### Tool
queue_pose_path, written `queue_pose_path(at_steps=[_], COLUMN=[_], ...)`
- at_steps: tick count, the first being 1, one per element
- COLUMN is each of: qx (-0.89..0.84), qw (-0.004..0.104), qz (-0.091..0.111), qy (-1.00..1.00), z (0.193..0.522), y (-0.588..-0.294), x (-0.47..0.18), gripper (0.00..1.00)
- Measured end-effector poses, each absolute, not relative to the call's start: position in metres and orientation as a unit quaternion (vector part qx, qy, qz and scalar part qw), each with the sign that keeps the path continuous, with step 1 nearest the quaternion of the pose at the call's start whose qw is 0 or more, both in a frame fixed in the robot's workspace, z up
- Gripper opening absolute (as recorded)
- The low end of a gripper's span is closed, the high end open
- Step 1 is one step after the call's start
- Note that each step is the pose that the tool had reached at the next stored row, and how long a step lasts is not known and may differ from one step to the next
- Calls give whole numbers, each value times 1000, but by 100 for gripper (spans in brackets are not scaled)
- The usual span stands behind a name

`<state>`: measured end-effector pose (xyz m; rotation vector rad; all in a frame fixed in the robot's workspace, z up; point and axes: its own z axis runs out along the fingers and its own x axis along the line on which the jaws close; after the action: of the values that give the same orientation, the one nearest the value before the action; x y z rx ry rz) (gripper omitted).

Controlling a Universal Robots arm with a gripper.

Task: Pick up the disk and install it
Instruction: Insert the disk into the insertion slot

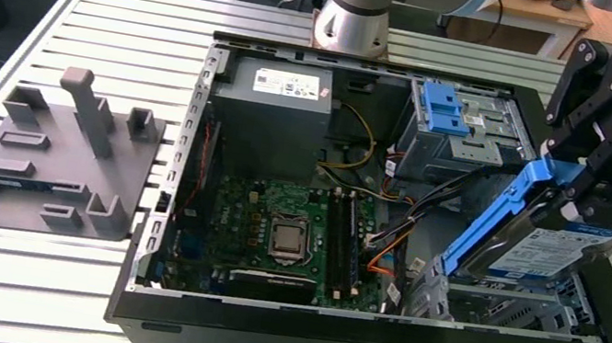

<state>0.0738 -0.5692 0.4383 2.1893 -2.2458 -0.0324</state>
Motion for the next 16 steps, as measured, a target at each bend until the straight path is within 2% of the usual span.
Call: queue_pose_path(at_steps=[16], qx=[697], qw=[3], qz=[-10], qy=[-717], z=[434], y=[-569], x=[74], gripper=[36])
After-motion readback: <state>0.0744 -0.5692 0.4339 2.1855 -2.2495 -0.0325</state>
